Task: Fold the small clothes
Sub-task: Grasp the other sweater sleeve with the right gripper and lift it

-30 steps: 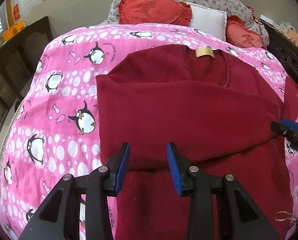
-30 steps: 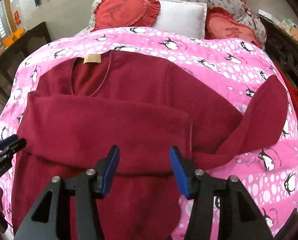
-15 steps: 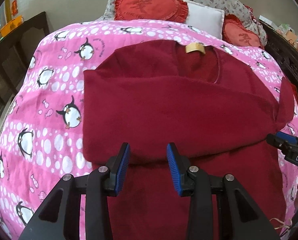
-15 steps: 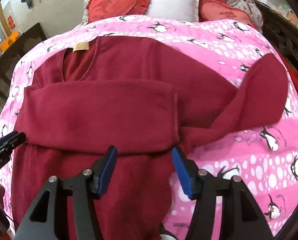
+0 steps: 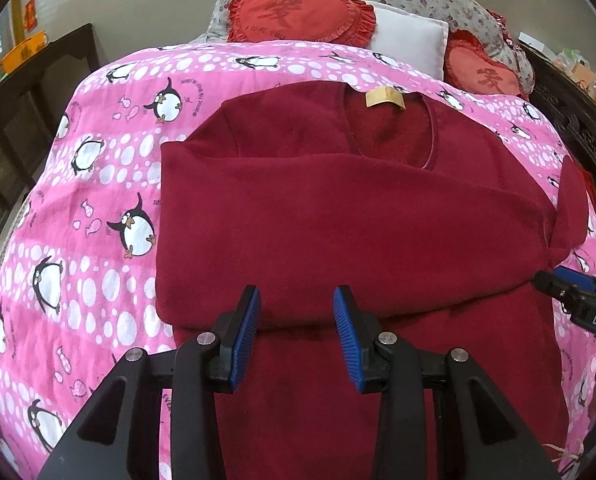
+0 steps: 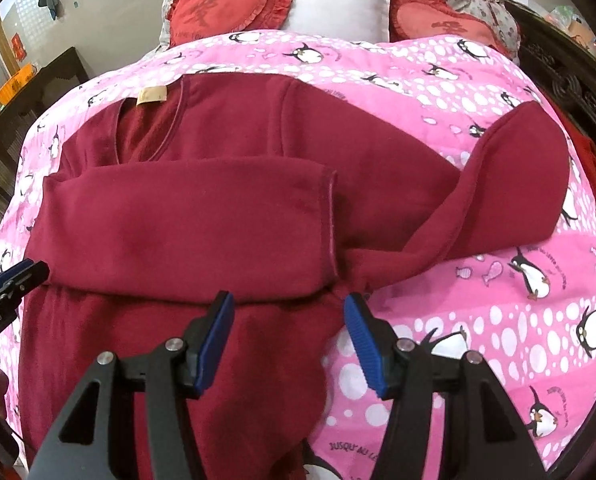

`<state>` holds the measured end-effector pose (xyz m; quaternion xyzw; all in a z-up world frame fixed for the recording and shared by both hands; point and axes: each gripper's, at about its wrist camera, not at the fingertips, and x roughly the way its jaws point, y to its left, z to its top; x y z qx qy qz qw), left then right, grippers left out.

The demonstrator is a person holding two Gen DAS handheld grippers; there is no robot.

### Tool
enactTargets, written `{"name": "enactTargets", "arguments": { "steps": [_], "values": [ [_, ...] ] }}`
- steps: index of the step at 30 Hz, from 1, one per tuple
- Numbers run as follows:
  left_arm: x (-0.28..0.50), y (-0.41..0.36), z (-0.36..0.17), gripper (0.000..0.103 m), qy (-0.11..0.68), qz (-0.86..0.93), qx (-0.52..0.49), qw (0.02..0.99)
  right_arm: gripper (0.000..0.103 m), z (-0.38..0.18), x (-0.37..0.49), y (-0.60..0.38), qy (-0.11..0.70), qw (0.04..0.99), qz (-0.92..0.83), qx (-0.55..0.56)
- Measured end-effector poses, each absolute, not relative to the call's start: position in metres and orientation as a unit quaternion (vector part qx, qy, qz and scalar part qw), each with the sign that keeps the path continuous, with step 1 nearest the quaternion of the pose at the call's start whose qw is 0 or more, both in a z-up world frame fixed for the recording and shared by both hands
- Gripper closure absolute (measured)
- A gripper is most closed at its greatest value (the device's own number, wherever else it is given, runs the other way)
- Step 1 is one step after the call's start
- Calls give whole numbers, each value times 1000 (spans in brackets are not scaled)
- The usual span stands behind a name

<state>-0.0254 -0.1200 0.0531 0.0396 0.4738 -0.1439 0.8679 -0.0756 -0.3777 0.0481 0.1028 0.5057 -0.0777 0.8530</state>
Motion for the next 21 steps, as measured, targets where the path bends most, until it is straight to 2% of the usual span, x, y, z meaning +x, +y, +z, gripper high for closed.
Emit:
{"name": "enactTargets", "arguments": {
  "steps": [11,21],
  "values": [
    [-22,-134,52,85,473,-154,47,866,40,57,-77,-427,486,849,-84,188],
    [-21,-137,48,85,481,-157,47,861,36,68,-37,-524,467,836,-204,206]
  ]
}}
